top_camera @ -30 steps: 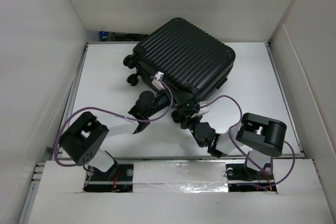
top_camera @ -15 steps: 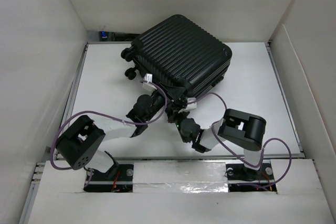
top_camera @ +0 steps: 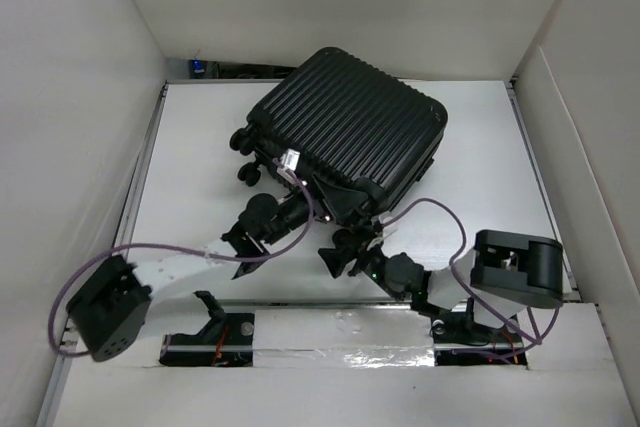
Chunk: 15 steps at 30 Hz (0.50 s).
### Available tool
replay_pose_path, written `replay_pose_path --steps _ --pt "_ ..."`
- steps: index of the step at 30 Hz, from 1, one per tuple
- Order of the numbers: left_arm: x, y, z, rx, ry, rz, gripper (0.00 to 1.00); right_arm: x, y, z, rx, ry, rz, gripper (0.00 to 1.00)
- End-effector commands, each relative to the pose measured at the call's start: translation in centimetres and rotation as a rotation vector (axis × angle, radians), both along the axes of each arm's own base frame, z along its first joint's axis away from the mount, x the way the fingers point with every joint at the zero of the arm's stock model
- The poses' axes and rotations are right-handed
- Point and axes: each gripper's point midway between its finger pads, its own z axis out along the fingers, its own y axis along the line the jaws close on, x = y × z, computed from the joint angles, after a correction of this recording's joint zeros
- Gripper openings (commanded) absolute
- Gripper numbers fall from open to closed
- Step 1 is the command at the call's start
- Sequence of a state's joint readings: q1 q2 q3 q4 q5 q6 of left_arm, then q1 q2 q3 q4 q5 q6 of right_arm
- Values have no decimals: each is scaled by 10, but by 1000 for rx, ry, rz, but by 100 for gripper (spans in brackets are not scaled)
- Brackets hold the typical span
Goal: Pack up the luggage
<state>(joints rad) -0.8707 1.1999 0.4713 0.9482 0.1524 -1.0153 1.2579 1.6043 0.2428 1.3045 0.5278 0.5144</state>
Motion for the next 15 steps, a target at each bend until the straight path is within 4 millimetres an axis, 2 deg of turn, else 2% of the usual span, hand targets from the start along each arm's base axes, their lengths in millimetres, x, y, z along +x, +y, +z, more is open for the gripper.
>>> replay_pose_path --steps 1,3,5,6,7,8,9,10,11,12,13,14,15 --pt "-8 21 51 18 -183 23 87 -27 15 50 214 20 118 87" --pt "19 45 50 129 -231 188 91 -42 17 35 109 72 152 87" --pt "26 68 42 219 -219 289 92 -46 19 39 66 81 165 84" --pt "36 84 39 257 -218 378 89 -56 16 36 -4 100 189 81" --pt "32 94 38 268 -214 402 82 -60 15 40 -24 104 196 63" --pt "31 100 25 293 -202 411 61 -62 16 52 -32 100 198 50" --pt "28 102 18 303 -199 408 50 -66 9 41 -109 122 197 19" --pt "25 105 14 301 -203 403 38 -69 5 54 -94 120 199 11" --pt "21 105 -9 334 -179 382 20 -70 1 57 -101 134 196 4" --pt "15 101 -22 350 -173 337 14 -72 -5 54 -138 147 202 0" --pt "9 95 -33 366 -171 298 7 -76 -8 65 -118 146 222 0" --pt "2 92 -56 403 -156 256 0 -78 -12 66 -132 150 229 2" --pt "-5 86 -65 413 -156 222 0 -80 -18 65 -176 166 231 9"
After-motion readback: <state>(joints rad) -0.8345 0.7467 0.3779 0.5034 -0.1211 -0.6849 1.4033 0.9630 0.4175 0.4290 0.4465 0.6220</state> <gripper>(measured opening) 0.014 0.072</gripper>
